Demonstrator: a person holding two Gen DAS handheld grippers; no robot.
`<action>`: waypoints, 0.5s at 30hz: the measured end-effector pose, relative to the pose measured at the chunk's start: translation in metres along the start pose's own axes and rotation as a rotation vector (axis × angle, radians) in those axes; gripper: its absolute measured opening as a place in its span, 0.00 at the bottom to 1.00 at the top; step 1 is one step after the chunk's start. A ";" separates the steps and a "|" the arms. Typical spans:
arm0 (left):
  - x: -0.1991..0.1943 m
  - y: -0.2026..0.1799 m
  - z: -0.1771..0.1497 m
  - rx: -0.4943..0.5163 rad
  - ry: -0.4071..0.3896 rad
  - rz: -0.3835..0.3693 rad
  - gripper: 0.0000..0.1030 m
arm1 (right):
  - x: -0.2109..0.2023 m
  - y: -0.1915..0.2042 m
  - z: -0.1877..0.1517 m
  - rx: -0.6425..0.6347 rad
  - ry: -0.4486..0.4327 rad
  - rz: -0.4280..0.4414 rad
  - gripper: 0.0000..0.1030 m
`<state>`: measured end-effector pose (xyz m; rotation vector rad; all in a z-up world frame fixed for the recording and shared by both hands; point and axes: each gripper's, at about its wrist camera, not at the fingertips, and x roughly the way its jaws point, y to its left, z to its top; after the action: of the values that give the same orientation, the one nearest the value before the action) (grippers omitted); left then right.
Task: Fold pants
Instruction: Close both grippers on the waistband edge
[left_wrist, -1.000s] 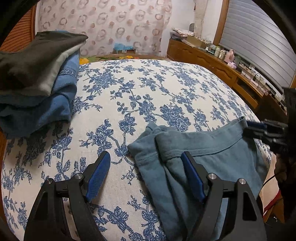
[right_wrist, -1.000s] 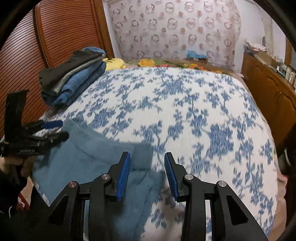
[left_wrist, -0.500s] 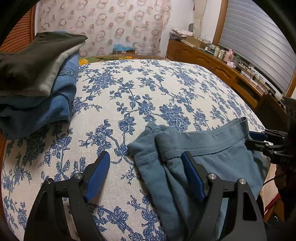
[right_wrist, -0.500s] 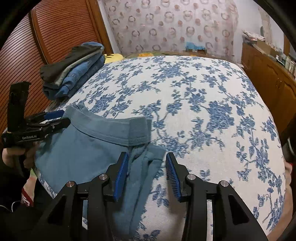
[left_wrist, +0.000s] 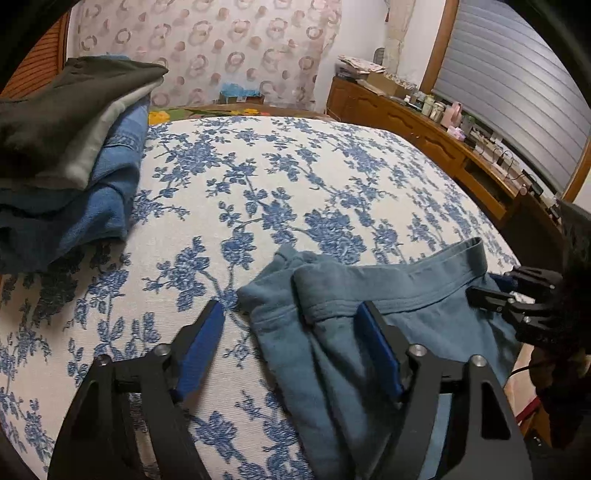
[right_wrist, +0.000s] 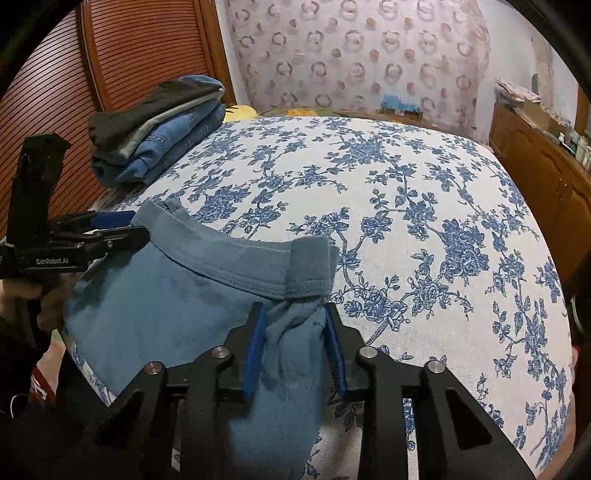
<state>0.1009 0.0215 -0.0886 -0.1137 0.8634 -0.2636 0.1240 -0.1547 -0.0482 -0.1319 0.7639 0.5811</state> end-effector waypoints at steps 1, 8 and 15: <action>0.000 0.000 0.001 -0.005 0.002 -0.014 0.58 | 0.000 0.000 0.000 -0.001 0.001 0.005 0.24; -0.005 -0.004 0.002 -0.028 -0.001 -0.107 0.24 | -0.003 -0.001 -0.002 0.006 -0.013 0.036 0.14; -0.038 -0.024 0.004 0.022 -0.102 -0.111 0.19 | -0.026 0.003 0.002 -0.002 -0.086 0.047 0.13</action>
<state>0.0765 0.0086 -0.0531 -0.1533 0.7535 -0.3685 0.1084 -0.1632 -0.0289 -0.0898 0.6842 0.6284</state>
